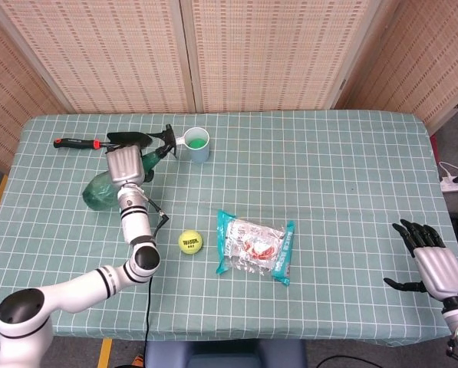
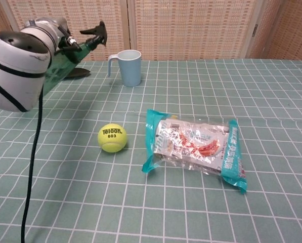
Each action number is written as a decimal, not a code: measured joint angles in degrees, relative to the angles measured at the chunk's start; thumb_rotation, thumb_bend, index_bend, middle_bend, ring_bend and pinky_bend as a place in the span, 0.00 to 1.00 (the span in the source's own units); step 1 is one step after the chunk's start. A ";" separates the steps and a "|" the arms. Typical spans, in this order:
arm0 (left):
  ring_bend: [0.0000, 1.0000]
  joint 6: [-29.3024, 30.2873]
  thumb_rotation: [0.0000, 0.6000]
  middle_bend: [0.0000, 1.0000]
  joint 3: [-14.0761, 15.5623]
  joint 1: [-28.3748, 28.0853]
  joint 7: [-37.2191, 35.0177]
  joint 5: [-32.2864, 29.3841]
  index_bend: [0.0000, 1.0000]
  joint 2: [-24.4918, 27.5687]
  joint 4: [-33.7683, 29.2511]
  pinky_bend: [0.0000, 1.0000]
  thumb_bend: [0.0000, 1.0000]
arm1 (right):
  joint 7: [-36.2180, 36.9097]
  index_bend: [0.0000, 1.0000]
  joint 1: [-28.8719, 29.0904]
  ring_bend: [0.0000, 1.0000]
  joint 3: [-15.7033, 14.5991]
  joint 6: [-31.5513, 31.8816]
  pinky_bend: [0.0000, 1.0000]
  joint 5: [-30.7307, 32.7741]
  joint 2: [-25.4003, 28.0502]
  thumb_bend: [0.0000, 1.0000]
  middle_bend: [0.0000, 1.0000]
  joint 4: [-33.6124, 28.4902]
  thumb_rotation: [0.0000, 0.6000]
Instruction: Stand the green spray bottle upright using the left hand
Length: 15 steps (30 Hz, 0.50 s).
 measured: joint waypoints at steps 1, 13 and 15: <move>0.43 0.12 1.00 0.59 -0.60 1.04 -3.52 0.76 0.66 1.50 -3.47 0.20 0.34 | -0.21 0.00 -0.02 0.00 0.01 0.03 0.00 0.03 -0.05 0.00 0.00 0.00 1.00; 0.43 -1.68 1.00 0.59 -3.19 12.21 -36.09 10.87 0.65 9.74 -16.30 0.14 0.31 | -5.40 0.00 -0.03 0.00 0.98 0.90 0.00 2.34 -1.72 0.00 0.00 -0.11 1.00; 0.42 -2.40 1.00 0.58 -3.08 13.47 -41.01 12.71 0.65 10.02 -15.94 0.14 0.30 | -6.24 0.00 -0.11 0.00 1.24 1.45 0.00 2.71 -2.27 0.00 0.00 0.03 1.00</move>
